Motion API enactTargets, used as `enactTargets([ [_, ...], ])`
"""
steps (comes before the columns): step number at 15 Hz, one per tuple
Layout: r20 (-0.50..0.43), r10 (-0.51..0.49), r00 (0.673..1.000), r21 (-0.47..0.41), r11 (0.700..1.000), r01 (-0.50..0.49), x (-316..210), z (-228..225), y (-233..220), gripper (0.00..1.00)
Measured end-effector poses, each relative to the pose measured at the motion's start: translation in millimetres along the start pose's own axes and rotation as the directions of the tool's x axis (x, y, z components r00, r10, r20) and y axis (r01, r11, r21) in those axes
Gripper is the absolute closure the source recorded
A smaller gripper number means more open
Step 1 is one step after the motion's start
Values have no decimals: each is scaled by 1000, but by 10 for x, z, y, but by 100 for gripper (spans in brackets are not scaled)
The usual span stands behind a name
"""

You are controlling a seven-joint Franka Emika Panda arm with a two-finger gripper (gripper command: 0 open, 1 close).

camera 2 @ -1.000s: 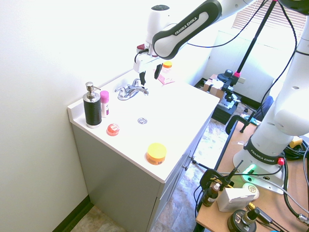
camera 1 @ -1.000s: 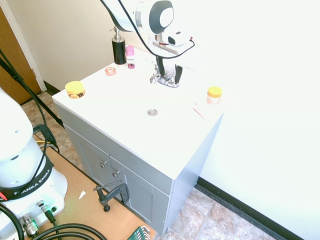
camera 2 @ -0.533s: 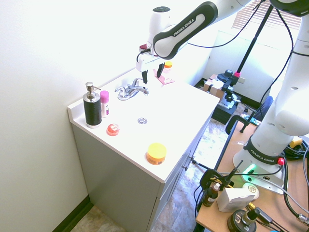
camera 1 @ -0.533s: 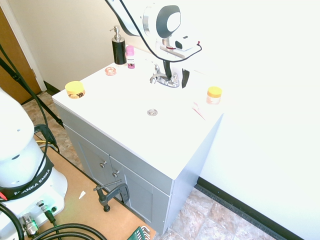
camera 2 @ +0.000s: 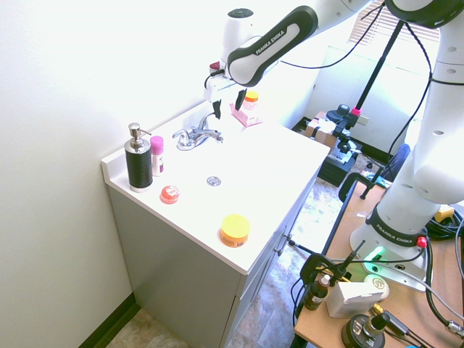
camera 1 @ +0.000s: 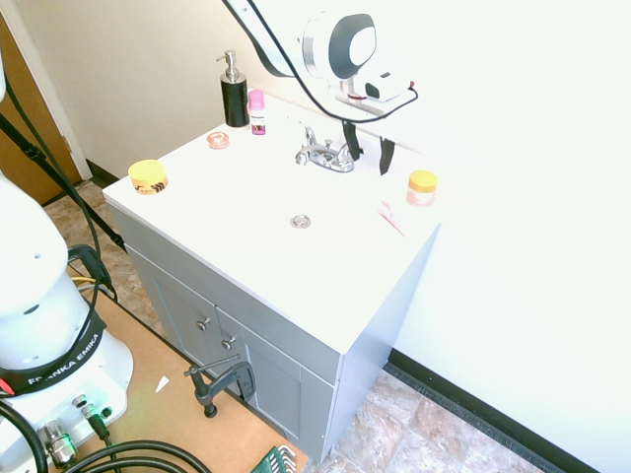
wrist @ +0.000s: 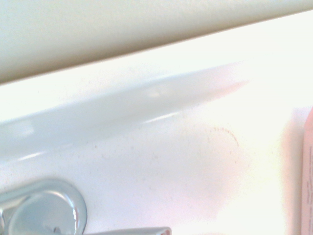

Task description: Turn off the cold water

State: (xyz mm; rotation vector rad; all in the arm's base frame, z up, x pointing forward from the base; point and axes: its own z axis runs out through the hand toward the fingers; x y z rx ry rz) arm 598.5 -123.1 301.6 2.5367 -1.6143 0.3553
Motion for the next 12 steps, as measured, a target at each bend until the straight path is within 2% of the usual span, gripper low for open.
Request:
enactTargets([
  [5, 43, -8, 999, 7, 1000, 8, -79, -113, -62, 0],
  [12, 176, -108, 978, 85, 992, 94, -1135, -934, 337, 0],
])
